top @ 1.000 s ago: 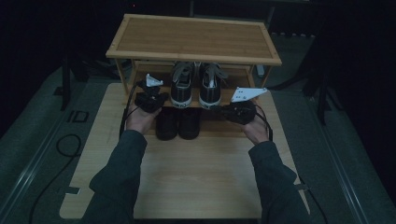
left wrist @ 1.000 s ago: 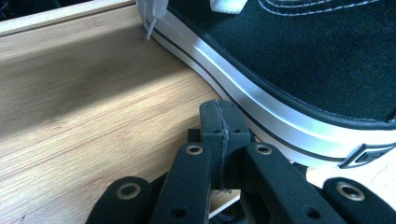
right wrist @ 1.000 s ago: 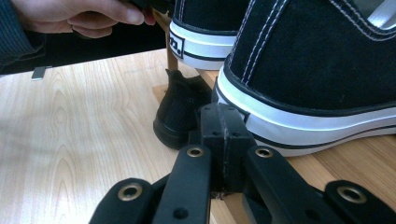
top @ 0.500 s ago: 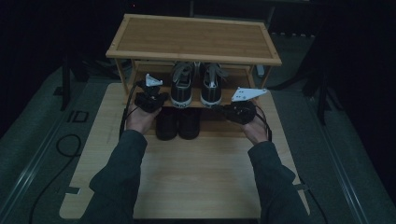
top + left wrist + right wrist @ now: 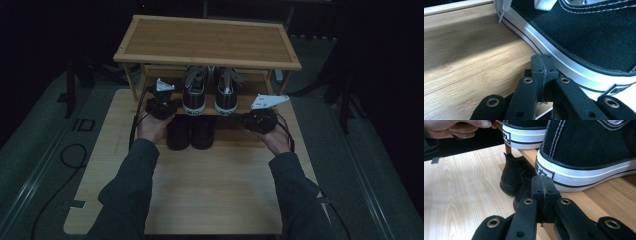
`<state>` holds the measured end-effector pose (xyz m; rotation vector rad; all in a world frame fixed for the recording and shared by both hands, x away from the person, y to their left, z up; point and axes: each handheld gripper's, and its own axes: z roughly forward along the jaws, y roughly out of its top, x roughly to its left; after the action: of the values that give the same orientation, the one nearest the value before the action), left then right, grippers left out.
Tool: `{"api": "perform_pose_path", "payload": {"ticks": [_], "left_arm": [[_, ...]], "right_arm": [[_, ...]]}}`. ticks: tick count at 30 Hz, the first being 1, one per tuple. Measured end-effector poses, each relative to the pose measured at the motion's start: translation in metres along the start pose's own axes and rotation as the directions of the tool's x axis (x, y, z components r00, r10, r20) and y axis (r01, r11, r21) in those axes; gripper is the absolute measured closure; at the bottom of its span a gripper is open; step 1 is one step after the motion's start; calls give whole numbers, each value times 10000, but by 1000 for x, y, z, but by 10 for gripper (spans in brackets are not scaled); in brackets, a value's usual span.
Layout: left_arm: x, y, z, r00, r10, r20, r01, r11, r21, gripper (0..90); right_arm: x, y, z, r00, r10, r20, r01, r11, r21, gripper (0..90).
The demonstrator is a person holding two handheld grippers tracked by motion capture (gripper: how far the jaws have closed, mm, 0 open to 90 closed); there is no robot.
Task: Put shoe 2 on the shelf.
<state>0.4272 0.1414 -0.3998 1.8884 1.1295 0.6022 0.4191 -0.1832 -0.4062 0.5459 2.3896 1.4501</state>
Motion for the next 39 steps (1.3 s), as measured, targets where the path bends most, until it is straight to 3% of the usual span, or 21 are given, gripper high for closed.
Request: {"api": "perform_pose_path", "payload": {"ticks": [14,39], "left_arm": [[1,1,1,10000,-46,35,46,10000,23,900],[-2,4,2,9999,24,-108,-23,9999,144,900]], "right_arm": [[-2,-13,-5,9996,294,5,-294,9996,39,900],[-2,-22,0,9984,539,-169,-539,9985,17,900]]}}
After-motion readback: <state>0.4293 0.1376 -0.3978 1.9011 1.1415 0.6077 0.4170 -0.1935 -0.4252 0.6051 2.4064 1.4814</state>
